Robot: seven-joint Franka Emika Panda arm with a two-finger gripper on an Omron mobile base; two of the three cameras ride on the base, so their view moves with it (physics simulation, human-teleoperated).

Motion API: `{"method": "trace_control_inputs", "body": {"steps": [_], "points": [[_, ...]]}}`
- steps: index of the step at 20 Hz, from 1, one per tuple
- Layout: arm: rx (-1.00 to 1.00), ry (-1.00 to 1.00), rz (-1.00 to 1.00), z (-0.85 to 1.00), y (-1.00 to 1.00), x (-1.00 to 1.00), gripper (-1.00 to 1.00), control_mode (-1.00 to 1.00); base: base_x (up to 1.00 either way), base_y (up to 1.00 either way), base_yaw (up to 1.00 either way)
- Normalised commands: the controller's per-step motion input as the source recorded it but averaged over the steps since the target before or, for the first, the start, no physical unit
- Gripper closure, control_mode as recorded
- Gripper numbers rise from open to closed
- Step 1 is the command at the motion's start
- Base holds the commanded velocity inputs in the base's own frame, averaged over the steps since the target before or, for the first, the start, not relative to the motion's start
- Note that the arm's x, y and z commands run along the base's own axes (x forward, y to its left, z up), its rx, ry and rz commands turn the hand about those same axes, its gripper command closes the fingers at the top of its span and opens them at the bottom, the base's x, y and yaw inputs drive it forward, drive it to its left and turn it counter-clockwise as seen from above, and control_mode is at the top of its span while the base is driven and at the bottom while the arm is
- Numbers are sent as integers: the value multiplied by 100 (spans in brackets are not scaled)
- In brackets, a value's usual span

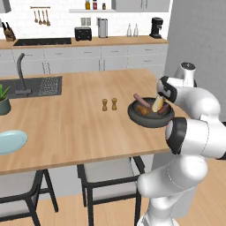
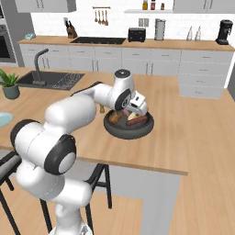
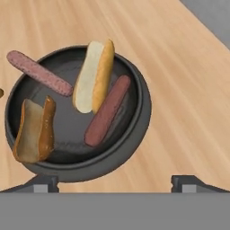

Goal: Place one bun and one sausage from the bowl on each plate.

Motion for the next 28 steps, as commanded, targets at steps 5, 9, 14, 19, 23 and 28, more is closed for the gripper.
{"method": "trace_control_inputs", "body": {"steps": [5, 9, 14, 19, 23, 28], "points": [[-7, 2, 0, -18, 0, 31, -100, -100, 0, 0, 0], [-3, 4, 0, -16, 0, 38, -100, -100, 0, 0, 0], [0, 4, 0, -10, 0, 35, -100, -100, 0, 0, 0], [0, 5, 0, -16, -7, 32, -100, -100, 0, 0, 0], [0, 9, 0, -16, -8, 38, -100, -100, 0, 0, 0], [0, 11, 0, -20, -11, 41, -100, -100, 0, 0, 0]]}}
